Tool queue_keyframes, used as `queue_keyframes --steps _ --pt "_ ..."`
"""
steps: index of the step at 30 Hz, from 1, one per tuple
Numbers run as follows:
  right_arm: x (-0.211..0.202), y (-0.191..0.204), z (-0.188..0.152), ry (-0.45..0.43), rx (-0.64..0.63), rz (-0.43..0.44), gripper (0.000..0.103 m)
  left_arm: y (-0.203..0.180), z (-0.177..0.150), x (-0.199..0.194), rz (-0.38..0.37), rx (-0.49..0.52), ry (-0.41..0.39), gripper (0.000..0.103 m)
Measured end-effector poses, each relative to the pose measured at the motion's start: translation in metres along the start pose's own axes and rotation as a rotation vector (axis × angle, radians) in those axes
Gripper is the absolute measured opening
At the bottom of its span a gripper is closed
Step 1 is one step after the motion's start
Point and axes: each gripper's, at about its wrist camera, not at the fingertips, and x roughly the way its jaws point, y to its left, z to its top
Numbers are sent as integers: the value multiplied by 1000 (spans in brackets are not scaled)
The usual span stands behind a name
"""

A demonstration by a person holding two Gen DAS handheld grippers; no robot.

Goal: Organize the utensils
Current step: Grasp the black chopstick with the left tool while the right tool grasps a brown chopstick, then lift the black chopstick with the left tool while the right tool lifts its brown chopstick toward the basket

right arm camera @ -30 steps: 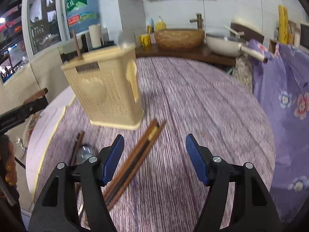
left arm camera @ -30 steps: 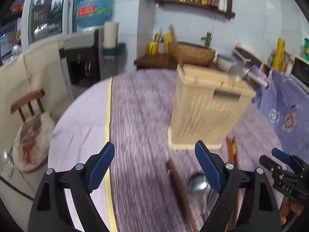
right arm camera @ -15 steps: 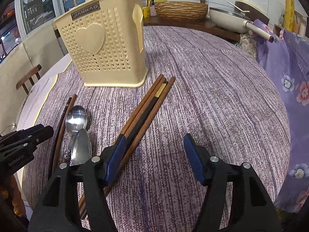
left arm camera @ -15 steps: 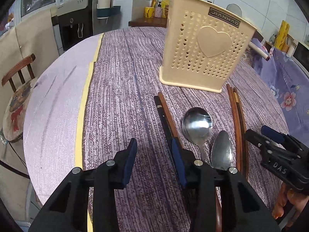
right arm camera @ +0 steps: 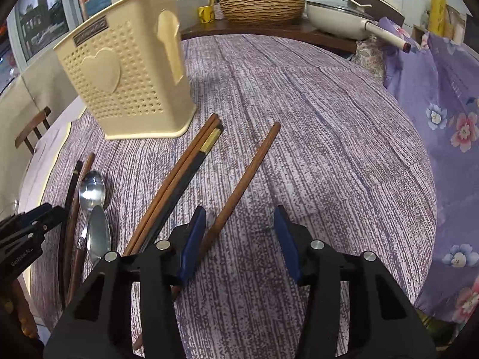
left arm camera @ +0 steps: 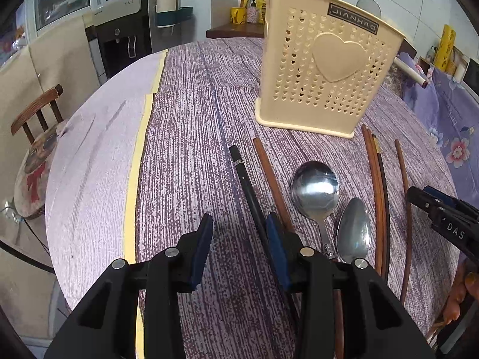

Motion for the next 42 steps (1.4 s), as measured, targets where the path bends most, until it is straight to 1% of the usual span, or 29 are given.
queue_keyframes --steps 2,7,11,15,19,22,26,29,32,34,35,38,42 --pt "2 -3 4 4 21 13 48 -1 2 1 -9 -7 2 38" --pt "12 -5 13 12 46 -1 47 -7 8 10 -1 -16 13 38" --pt "19 -7 18 10 78 -12 43 -9 9 14 30 -26 5 38" --pt "25 -3 26 5 71 -41 39 -8 12 16 58 -60 1 38" --pt "33 4 34 2 48 -82 33 -13 11 16 89 -36 -5 38" --pt "38 6 40 7 46 -89 32 -14 13 17 97 -46 -2 38" --pt "44 9 47 6 32 -109 29 -17 18 22 111 -27 5 38" --pt "46 10 51 8 32 -108 29 -17 21 25 119 -25 6 33" --pt "48 10 52 3 34 -112 26 -15 25 26 120 -29 13 26" --pt "49 9 53 0 37 -115 22 -13 26 26 120 -34 14 22" --pt "49 9 54 -3 37 -118 21 -13 26 26 121 -36 15 20" --pt "50 8 54 -9 49 -120 14 -12 27 26 126 -43 11 12" --pt "51 4 55 -13 68 -108 12 -13 28 27 127 -39 11 11"
